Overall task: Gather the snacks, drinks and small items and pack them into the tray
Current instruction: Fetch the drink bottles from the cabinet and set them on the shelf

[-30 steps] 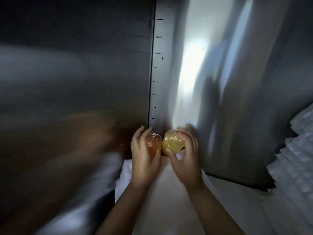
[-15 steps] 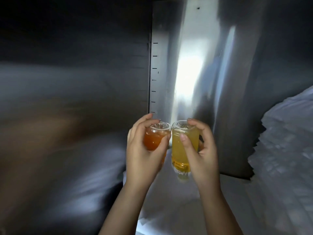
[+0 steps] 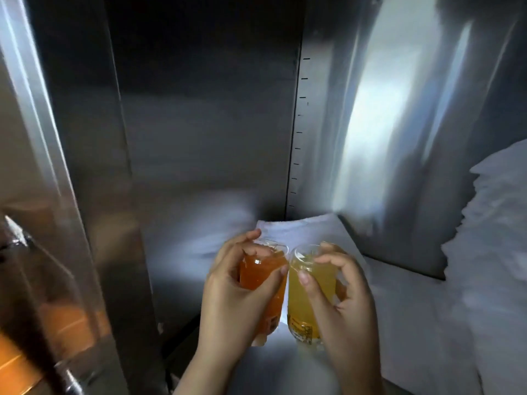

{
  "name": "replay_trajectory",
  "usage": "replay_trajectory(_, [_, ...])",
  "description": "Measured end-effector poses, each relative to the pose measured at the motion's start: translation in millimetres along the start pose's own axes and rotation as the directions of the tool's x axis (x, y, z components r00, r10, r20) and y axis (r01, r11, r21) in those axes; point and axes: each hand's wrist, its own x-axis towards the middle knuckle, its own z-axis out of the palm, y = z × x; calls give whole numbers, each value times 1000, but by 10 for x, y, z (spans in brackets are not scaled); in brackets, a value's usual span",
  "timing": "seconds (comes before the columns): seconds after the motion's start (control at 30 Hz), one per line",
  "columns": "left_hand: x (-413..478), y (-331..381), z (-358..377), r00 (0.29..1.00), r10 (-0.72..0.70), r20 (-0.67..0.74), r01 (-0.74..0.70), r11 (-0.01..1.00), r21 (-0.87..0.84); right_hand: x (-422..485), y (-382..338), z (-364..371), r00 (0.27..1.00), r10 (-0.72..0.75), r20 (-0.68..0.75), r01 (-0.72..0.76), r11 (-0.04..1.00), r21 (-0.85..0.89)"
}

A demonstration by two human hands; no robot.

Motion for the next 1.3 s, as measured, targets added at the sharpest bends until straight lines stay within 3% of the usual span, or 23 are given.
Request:
replay_trajectory(0.2, [-560, 175, -476, 997, -40, -71, 45, 996, 71, -540, -236, 30, 988, 32, 151, -38, 998, 40])
replay_trajectory(0.43, [-914, 620, -1429, 991, -2, -135, 12, 997, 77, -1052, -1064, 361, 972, -30, 233, -5, 989, 146])
replay_trajectory(0.63, [-1315, 989, -2700, 978, 61, -199, -23, 982, 187, -1776, -1923, 987, 941, -84, 329, 2, 971, 240])
replay_trajectory(0.77, [-1752, 1231, -3793, 958, 88, -274, 14, 938, 348, -2507, -2533, 1603, 916, -159, 368, 41, 950, 310])
replay_trajectory(0.83, [-2015, 1378, -4345, 940, 112, -322, 44, 896, 441, -2937, -2860, 1937, 893, -165, 418, -7, 925, 380])
replay_trajectory(1.0, [-2739, 1848, -5619, 861, 172, -479, 174, 785, 595, -3970, -3758, 2648, 790, -231, 568, -140, 834, 533])
replay_trajectory(1.3, [-3894, 2670, -7022, 609, 348, -713, 428, 613, 664, -5432, -5216, 3275, 549, -377, 746, -311, 736, 601])
